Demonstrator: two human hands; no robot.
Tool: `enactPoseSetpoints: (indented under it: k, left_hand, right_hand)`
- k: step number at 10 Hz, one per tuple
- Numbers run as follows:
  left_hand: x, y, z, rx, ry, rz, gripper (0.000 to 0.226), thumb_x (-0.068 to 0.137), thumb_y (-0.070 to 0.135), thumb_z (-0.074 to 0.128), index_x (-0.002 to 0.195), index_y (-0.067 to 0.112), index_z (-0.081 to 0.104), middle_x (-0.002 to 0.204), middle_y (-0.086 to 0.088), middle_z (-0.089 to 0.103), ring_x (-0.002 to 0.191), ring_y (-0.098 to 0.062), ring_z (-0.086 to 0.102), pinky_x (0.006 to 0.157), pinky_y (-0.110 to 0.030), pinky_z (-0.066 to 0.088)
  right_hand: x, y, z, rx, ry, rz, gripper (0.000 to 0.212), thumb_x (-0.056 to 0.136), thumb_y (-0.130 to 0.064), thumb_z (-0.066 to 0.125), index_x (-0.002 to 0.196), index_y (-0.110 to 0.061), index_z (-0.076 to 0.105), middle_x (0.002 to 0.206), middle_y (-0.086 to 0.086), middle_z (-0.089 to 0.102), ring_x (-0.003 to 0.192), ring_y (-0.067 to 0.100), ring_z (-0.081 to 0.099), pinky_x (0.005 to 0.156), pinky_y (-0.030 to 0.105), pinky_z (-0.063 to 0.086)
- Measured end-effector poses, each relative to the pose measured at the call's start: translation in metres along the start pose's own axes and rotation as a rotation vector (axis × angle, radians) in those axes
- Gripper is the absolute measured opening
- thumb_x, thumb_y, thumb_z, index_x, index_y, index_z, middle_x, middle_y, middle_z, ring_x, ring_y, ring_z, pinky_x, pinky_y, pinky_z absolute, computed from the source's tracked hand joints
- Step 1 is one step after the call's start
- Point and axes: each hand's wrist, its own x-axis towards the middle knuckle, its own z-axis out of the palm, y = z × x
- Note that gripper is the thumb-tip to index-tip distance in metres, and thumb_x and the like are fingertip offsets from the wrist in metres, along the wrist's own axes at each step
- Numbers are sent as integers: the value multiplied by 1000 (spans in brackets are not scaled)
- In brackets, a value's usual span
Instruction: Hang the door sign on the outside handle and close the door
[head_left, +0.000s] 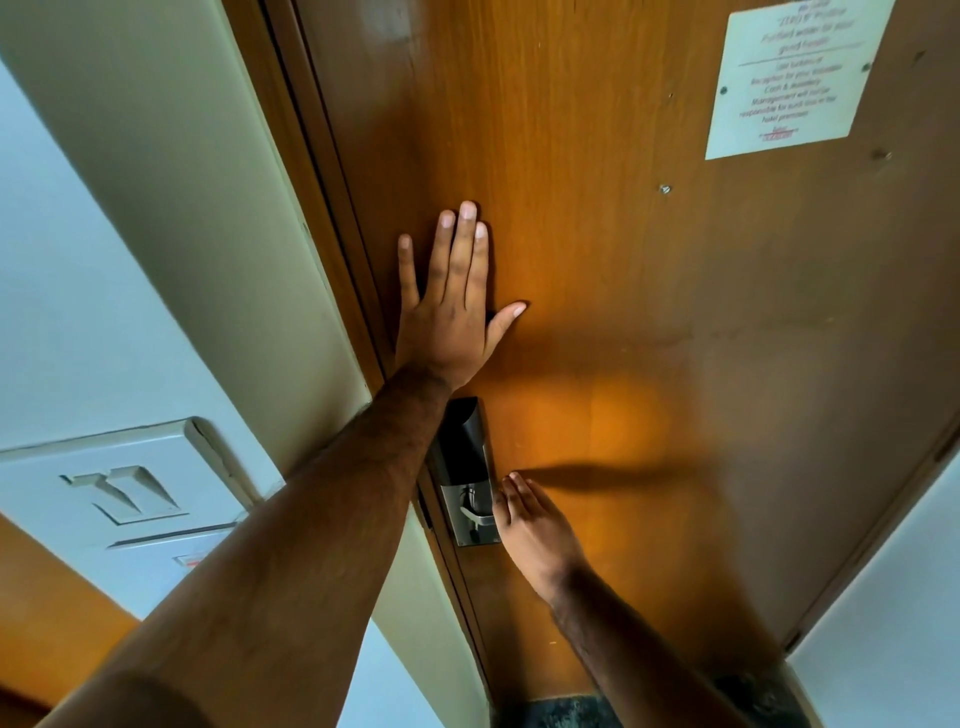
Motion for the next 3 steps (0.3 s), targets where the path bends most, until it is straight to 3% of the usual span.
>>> enactPoseSetpoints:
  k: [1,2,3]
  left_hand:
    - [-2,0,1,4,-19,-14,90,100,70,35,159,3,25,167,-16,26,155,-33,23,124,-62,12]
    - [1,2,-6,1,-44,0,89,101,69,34,160,3,22,168,-16,23,156,-32,21,124,-62,11]
    - [0,4,-13,-11,-103,-19,89,102,69,29,162,5,16,170,-14,14,158,-31,13,125,-61,10]
  right_hand:
    - [0,4,5,-12,26,-35,70,98,-10,67,157,5,32,160,31,34,152,39,32,125,45,22]
    - [-1,10,-13,-67,19,-69,64,99,-14,67,155,1,41,159,26,41,150,36,37,124,47,27]
    - [2,29,-37,-106,6,-200,66,106,-31,54,160,-2,31,168,19,26,157,33,19,126,52,18]
